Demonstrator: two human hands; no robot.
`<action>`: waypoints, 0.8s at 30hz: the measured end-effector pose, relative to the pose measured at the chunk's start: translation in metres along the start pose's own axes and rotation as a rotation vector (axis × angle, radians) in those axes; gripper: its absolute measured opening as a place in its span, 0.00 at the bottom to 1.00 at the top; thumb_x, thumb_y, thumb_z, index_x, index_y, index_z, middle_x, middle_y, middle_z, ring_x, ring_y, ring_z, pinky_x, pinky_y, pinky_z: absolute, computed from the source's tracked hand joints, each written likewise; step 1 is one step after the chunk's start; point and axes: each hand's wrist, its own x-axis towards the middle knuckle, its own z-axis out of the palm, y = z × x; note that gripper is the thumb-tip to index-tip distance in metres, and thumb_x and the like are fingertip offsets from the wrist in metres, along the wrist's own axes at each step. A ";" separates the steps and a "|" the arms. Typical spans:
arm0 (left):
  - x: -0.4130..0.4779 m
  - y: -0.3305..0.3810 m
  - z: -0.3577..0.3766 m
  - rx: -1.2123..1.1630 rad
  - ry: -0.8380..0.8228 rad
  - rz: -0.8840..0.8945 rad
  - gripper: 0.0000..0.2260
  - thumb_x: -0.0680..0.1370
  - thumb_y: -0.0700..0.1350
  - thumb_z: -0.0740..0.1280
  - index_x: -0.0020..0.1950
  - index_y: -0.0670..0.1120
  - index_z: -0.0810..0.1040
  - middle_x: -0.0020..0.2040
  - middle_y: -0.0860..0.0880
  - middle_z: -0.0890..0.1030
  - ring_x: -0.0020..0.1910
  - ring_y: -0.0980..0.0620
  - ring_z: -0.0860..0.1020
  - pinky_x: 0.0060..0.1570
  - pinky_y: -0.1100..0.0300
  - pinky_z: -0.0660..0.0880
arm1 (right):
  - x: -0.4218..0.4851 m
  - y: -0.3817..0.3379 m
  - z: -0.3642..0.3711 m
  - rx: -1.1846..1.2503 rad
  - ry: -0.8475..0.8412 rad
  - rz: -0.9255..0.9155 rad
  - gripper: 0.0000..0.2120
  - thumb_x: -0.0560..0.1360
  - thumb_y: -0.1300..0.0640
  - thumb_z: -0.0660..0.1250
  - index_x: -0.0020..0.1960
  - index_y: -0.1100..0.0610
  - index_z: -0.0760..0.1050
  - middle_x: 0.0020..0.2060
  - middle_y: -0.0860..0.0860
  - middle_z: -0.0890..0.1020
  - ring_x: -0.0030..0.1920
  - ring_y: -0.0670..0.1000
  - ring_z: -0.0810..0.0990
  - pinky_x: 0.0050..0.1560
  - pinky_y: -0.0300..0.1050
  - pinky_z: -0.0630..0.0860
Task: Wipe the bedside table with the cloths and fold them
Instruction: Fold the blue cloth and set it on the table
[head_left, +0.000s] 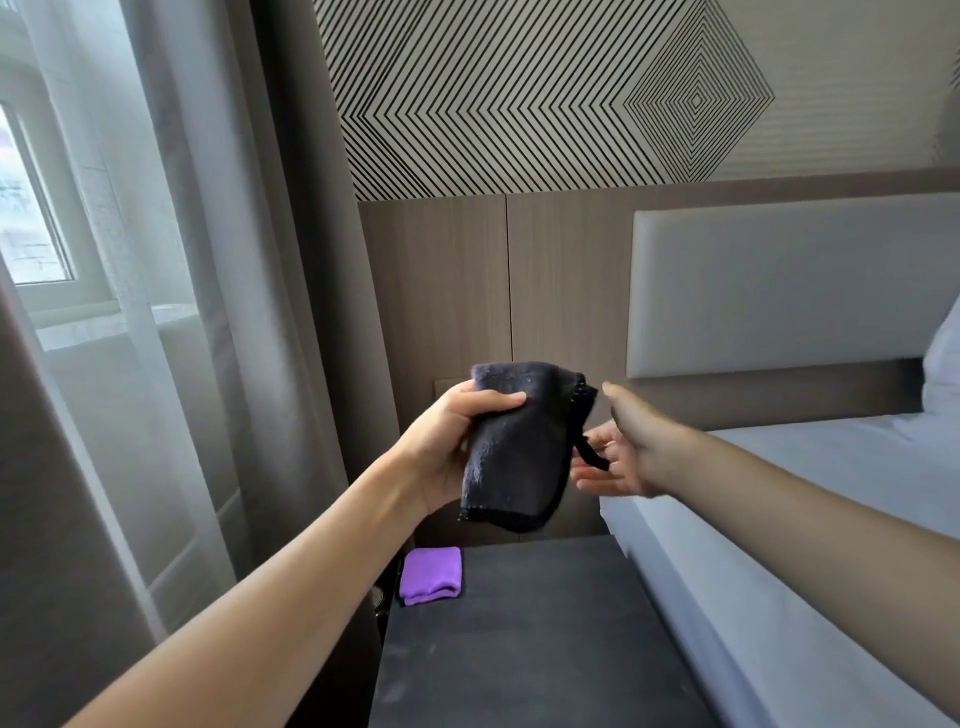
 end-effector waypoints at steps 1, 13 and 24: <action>0.002 0.000 -0.001 -0.024 0.057 -0.003 0.07 0.75 0.36 0.67 0.52 0.40 0.80 0.44 0.40 0.84 0.39 0.46 0.83 0.41 0.55 0.81 | -0.002 0.003 -0.001 0.020 -0.001 0.007 0.43 0.79 0.30 0.45 0.47 0.67 0.79 0.39 0.61 0.82 0.38 0.58 0.81 0.36 0.47 0.79; 0.002 -0.003 -0.012 -0.231 0.141 -0.132 0.22 0.69 0.39 0.69 0.62 0.34 0.78 0.56 0.36 0.81 0.53 0.39 0.79 0.65 0.46 0.73 | -0.016 -0.002 0.027 0.264 -0.339 -0.280 0.20 0.69 0.53 0.74 0.59 0.59 0.79 0.55 0.57 0.83 0.54 0.55 0.80 0.62 0.49 0.75; 0.010 0.021 -0.020 0.057 0.198 0.042 0.17 0.75 0.23 0.56 0.48 0.38 0.82 0.40 0.40 0.83 0.35 0.47 0.84 0.33 0.60 0.82 | -0.025 -0.012 0.016 0.356 -0.488 -0.537 0.20 0.79 0.68 0.62 0.64 0.49 0.79 0.58 0.57 0.85 0.51 0.54 0.86 0.56 0.49 0.80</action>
